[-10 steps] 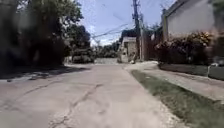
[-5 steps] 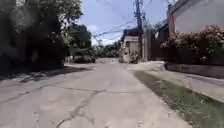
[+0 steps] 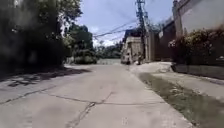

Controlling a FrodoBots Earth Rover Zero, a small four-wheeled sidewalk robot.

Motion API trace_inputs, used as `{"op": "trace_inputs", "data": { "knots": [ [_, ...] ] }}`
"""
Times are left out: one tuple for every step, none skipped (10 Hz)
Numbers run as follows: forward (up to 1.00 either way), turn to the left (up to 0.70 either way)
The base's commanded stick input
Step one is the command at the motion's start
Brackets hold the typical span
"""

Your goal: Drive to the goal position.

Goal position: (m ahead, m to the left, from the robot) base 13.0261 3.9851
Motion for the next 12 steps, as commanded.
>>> {"op": "trace_inputs", "data": {
  "knots": [
    [1.00,0.00],
    [1.00,0.00],
    [1.00,0.00],
    [1.00,0.00],
    [1.00,0.00],
    [1.00,0.00],
    [1.00,0.00],
    [1.00,0.00],
    [1.00,0.00],
    [1.00,0.00],
    [1.00,0.00],
    [1.00,0.00]
  ]
}}
